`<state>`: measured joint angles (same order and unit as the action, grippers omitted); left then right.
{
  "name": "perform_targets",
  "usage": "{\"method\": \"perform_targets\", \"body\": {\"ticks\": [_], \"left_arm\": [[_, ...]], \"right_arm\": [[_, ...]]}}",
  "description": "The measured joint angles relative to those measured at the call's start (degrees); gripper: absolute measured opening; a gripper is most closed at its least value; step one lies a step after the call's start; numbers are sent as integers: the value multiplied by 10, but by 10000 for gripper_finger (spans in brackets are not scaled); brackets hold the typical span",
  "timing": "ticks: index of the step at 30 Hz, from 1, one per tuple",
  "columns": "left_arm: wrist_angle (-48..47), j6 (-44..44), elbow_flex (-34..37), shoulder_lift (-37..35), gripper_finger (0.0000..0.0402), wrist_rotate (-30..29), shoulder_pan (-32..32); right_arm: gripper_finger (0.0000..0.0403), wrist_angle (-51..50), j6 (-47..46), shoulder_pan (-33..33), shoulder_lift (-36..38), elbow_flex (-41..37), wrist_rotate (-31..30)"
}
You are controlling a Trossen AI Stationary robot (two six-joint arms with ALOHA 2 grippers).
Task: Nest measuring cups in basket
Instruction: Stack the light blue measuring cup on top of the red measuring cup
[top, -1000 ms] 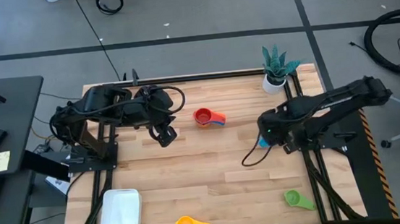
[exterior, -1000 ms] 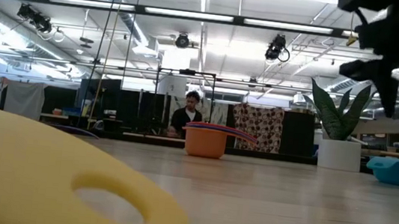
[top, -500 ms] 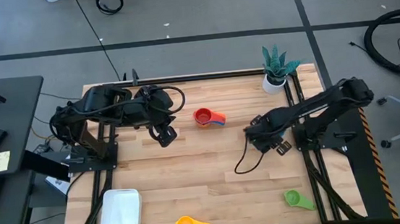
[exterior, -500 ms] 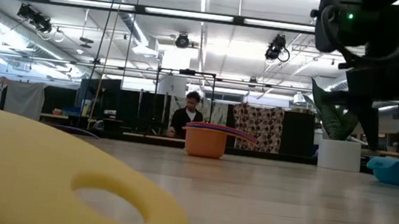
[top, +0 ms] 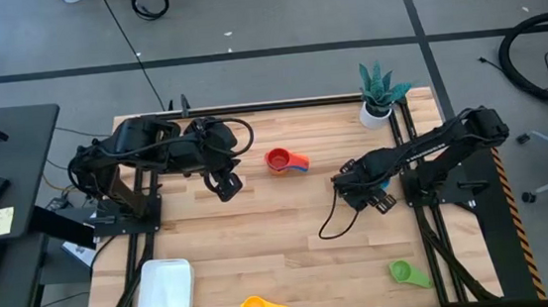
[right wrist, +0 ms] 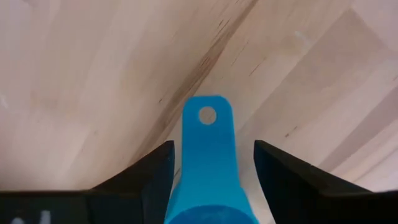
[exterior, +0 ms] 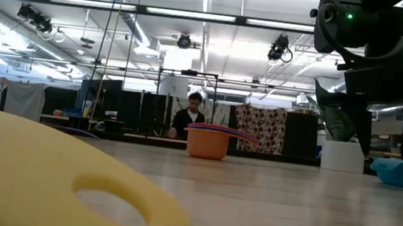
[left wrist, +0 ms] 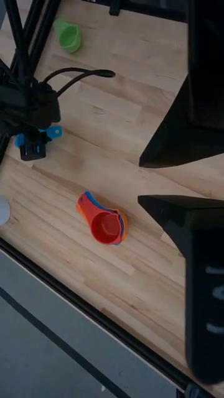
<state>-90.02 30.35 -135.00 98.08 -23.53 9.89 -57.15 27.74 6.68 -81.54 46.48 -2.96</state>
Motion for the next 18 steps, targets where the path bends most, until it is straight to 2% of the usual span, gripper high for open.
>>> {"method": "perform_targets", "body": {"ticks": [7,18], "left_arm": [[0,0,0,0,86,0,0],[0,2,0,0,86,0,0]], "right_arm": [[222,14,10,-1,0,0,35],[221,21,29,-11,0,-24,31]]}}
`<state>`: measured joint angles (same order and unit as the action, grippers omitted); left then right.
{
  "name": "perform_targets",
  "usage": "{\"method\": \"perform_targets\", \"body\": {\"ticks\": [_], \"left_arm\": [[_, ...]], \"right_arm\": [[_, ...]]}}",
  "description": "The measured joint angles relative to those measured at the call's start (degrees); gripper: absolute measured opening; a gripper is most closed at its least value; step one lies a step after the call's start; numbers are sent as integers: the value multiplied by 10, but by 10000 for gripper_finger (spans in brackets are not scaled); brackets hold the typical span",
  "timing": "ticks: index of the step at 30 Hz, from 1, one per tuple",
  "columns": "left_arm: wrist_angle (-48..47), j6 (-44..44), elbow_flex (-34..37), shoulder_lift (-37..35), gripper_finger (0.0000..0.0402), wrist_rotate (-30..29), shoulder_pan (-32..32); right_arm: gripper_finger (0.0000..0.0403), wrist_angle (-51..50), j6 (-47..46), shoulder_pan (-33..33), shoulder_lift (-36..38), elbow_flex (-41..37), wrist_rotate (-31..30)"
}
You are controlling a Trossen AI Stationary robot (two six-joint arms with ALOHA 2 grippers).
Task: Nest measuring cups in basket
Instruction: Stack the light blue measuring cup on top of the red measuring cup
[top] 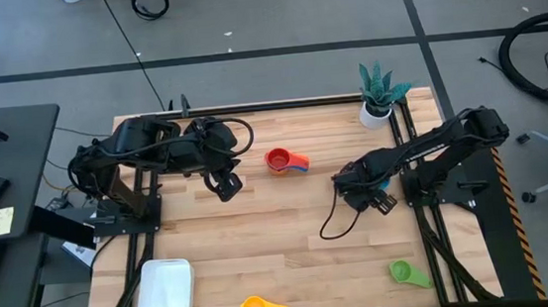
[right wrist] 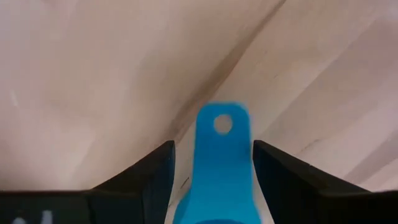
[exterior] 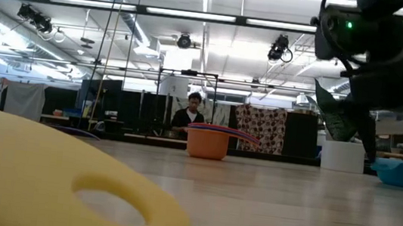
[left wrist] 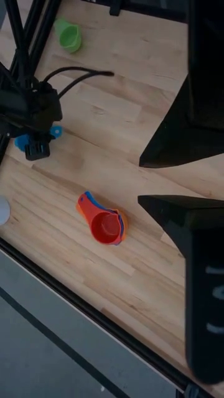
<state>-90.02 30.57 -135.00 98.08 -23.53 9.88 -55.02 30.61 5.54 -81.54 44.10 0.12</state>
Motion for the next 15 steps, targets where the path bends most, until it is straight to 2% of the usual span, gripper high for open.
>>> {"method": "perform_targets", "body": {"ticks": [10,15], "left_arm": [[0,0,0,0,86,0,0],[0,0,0,0,86,0,0]], "right_arm": [[217,27,5,-4,0,-61,-46],[183,42,5,-4,0,-71,-46]]}}
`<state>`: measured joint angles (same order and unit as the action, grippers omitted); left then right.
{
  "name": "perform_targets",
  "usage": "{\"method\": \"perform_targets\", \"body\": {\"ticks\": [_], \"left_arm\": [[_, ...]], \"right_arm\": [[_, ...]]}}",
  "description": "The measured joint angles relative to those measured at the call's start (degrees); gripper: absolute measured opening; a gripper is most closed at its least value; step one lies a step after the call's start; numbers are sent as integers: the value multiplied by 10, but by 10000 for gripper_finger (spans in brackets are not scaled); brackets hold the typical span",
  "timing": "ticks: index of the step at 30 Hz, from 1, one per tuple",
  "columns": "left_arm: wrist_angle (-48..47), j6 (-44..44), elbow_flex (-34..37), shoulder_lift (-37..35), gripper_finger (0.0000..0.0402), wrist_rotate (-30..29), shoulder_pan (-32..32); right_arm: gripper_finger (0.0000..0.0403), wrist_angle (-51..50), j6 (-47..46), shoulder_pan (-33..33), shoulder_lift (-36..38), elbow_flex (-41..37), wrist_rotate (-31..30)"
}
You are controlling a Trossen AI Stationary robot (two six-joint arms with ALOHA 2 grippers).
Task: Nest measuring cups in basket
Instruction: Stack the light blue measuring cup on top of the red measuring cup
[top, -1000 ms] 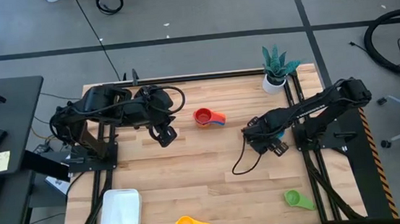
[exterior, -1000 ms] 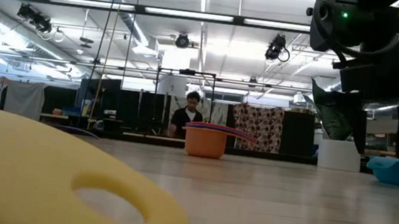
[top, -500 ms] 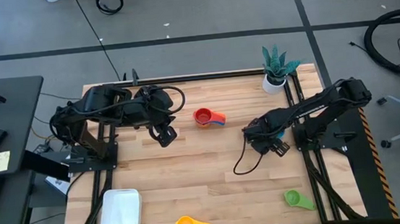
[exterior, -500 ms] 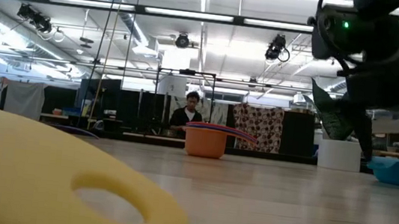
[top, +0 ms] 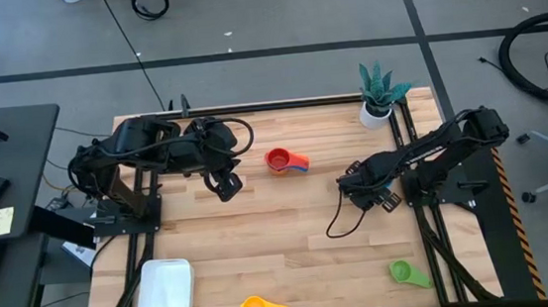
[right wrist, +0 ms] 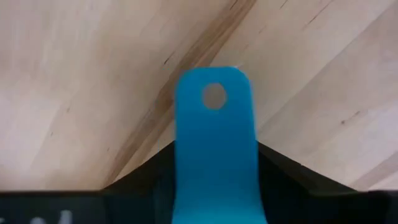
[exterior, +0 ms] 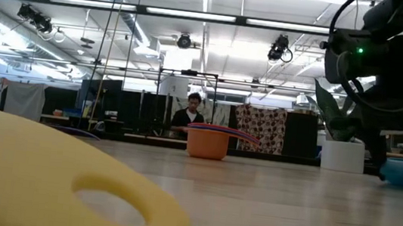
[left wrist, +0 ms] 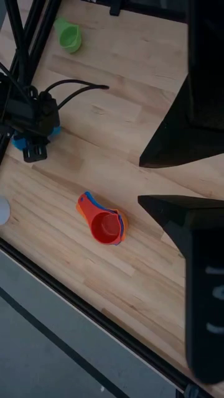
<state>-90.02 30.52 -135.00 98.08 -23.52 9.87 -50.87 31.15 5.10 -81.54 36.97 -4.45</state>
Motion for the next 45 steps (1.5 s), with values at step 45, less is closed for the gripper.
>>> {"method": "perform_targets", "body": {"ticks": [45], "left_arm": [[0,34,0,2,86,-9,-1]], "right_arm": [[154,0,-371,-24,0,152,-19]]}}
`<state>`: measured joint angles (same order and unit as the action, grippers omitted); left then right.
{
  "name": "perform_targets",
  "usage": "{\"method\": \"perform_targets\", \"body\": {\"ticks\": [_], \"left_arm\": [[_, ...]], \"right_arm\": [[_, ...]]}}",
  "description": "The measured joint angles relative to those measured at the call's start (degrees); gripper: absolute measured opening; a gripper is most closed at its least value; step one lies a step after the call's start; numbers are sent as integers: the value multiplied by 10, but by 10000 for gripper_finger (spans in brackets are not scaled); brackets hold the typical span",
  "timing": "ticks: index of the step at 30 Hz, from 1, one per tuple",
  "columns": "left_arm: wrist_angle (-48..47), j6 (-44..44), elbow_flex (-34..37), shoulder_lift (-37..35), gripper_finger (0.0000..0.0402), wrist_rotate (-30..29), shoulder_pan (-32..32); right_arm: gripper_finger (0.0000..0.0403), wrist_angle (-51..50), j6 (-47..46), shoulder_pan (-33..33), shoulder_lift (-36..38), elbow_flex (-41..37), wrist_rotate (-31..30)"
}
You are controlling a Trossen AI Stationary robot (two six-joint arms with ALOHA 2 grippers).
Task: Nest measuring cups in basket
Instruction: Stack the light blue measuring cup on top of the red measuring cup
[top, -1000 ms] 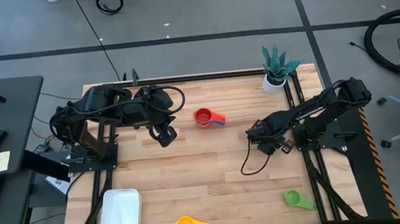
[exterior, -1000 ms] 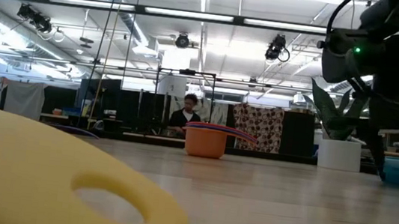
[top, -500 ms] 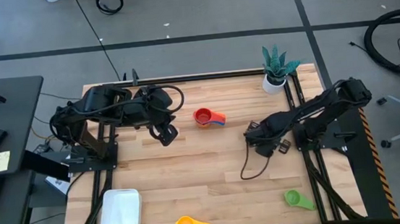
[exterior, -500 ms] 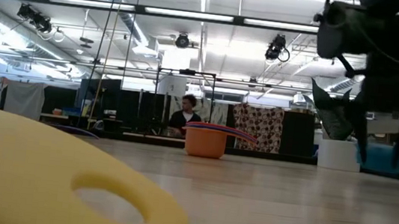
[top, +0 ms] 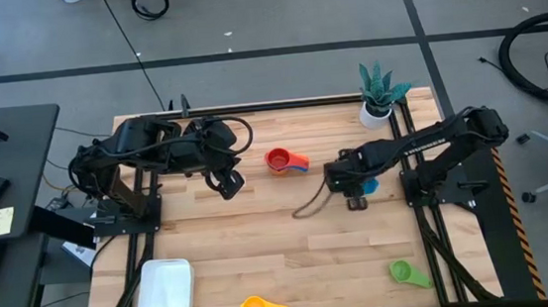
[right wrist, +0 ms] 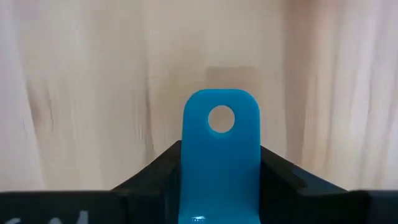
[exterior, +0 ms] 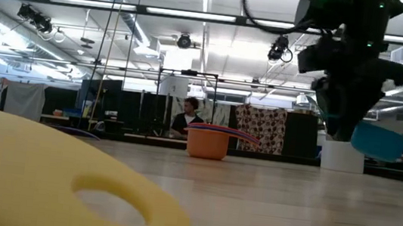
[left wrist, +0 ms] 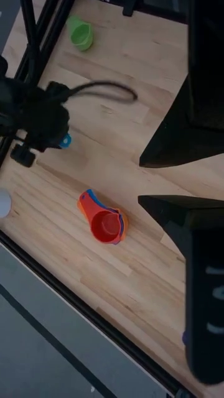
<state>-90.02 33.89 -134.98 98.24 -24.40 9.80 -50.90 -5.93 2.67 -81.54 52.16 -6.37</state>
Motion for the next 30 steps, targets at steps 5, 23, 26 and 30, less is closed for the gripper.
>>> {"method": "perform_targets", "body": {"ticks": [5,23,26,30], "left_arm": [[0,-23,0,0,86,0,0],[2,-253,48,0,86,15,0],[10,-347,91,0,86,27,0],[41,-483,160,0,86,44,0]], "right_arm": [[154,4,-247,-26,0,0,-2],[154,17,-705,-145,0,0,109],[154,28,-711,-166,0,0,128],[154,56,-709,-189,0,0,148]]}}
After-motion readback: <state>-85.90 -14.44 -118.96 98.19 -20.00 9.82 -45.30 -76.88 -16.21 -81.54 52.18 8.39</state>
